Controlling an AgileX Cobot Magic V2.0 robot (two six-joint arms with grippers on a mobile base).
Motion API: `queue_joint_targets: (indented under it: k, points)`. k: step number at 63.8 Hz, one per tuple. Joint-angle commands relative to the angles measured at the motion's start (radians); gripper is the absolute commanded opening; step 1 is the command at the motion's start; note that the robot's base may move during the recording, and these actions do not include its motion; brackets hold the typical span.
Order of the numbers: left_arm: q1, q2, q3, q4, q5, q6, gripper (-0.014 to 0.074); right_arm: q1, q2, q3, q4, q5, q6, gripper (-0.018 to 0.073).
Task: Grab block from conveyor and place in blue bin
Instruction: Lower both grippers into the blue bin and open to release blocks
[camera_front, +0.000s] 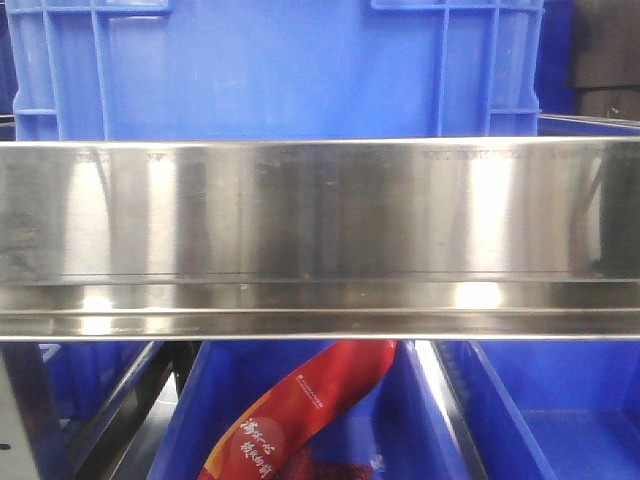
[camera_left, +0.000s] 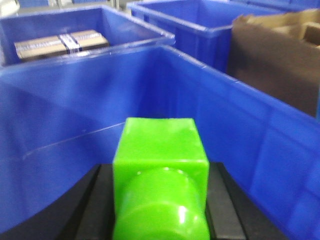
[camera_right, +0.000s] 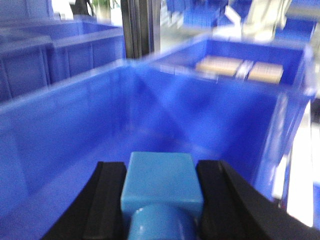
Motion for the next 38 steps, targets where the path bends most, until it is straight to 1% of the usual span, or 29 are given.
queue_joint_targets:
  k: [1, 11, 14, 16, 18, 20, 21, 24, 25, 27, 30, 32, 34, 38]
  points:
    - [-0.006, 0.030, -0.022, -0.009, -0.038, 0.001, -0.0111, 0.003, 0.028, -0.025, 0.000, 0.004, -0.002, -0.0162]
    - [-0.006, 0.052, -0.022, -0.009, -0.042, 0.001, -0.0109, 0.003, 0.053, -0.027, 0.000, 0.001, -0.002, -0.0158]
    - [-0.006, 0.052, -0.022, -0.006, -0.040, 0.001, -0.0085, 0.003, 0.058, -0.027, 0.000, -0.001, -0.002, -0.0123]
    - [-0.006, 0.052, -0.022, -0.004, -0.038, 0.001, -0.0045, 0.003, 0.062, -0.027, 0.000, -0.004, -0.002, -0.0088]
    - [-0.006, 0.052, -0.022, -0.004, -0.038, 0.001, -0.0001, 0.003, 0.064, -0.027, 0.000, -0.009, -0.002, -0.0029]
    - [-0.006, 0.052, -0.022, -0.004, -0.038, 0.001, 0.0064, 0.003, 0.066, -0.027, 0.000, -0.014, -0.002, 0.0025]
    - [-0.006, 0.052, -0.022, -0.004, -0.038, 0.001, 0.0094, 0.003, 0.066, -0.027, 0.000, -0.014, -0.002, 0.0069]
    - [-0.006, 0.052, -0.022, -0.004, -0.038, 0.001, 0.0190, 0.003, 0.068, -0.027, 0.000, -0.022, -0.002, 0.0160]
    - [-0.006, 0.052, -0.022, -0.004, -0.038, 0.001, 0.0239, 0.003, 0.068, -0.027, 0.000, -0.025, -0.002, 0.0204]
    - [-0.006, 0.052, -0.022, -0.004, -0.036, 0.001, 0.0316, 0.003, 0.068, -0.027, 0.000, -0.030, -0.002, 0.0259]
    - [-0.006, 0.052, -0.022, -0.004, -0.026, 0.001, 0.0395, 0.003, 0.068, -0.027, 0.000, -0.034, -0.002, 0.0345]
    - [-0.006, 0.052, -0.022, -0.004, -0.020, 0.001, 0.0437, 0.003, 0.068, -0.027, 0.000, -0.037, -0.002, 0.0393]
    - [-0.006, 0.052, -0.022, -0.004, -0.018, 0.001, 0.0472, 0.003, 0.068, -0.027, 0.000, -0.037, -0.002, 0.0420]
    - [-0.006, 0.052, -0.022, -0.004, -0.018, 0.001, 0.0494, 0.003, 0.068, -0.027, 0.000, -0.039, -0.002, 0.0444]
